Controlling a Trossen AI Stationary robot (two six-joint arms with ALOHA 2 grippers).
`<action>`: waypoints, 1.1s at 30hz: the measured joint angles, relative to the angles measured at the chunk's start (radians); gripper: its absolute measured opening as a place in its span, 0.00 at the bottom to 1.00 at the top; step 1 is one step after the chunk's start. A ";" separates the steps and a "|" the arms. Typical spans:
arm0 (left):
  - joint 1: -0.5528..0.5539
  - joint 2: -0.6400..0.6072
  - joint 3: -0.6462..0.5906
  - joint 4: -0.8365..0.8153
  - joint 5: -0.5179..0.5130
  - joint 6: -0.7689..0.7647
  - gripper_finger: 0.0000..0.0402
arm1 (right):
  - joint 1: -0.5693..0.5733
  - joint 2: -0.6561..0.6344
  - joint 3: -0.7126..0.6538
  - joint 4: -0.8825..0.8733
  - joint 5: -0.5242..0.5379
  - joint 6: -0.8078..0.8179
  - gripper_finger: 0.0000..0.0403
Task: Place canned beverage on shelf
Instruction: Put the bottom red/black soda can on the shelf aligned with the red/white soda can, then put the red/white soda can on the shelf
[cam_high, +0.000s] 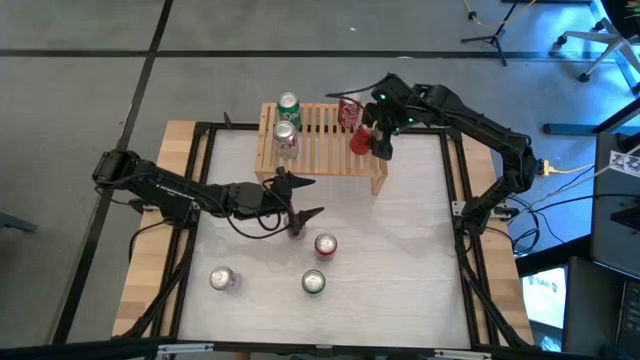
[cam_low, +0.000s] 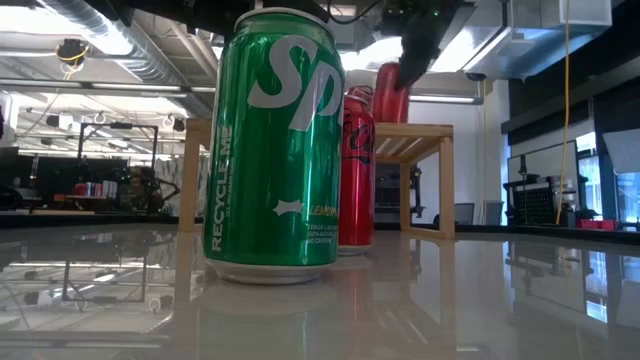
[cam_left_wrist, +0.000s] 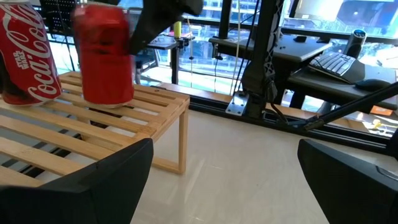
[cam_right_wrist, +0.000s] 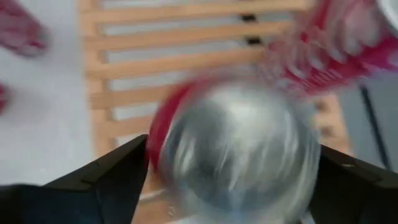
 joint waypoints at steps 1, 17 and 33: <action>0.000 0.000 0.000 0.000 0.000 0.000 0.97 | -0.001 0.000 0.000 0.005 0.016 0.006 0.92; -0.002 0.000 0.000 0.000 0.000 0.000 0.97 | -0.001 0.000 0.000 -0.004 0.012 0.010 0.94; -0.008 -0.017 0.100 -0.082 -0.018 0.003 0.97 | -0.001 -0.095 0.000 -0.133 -0.012 0.071 0.94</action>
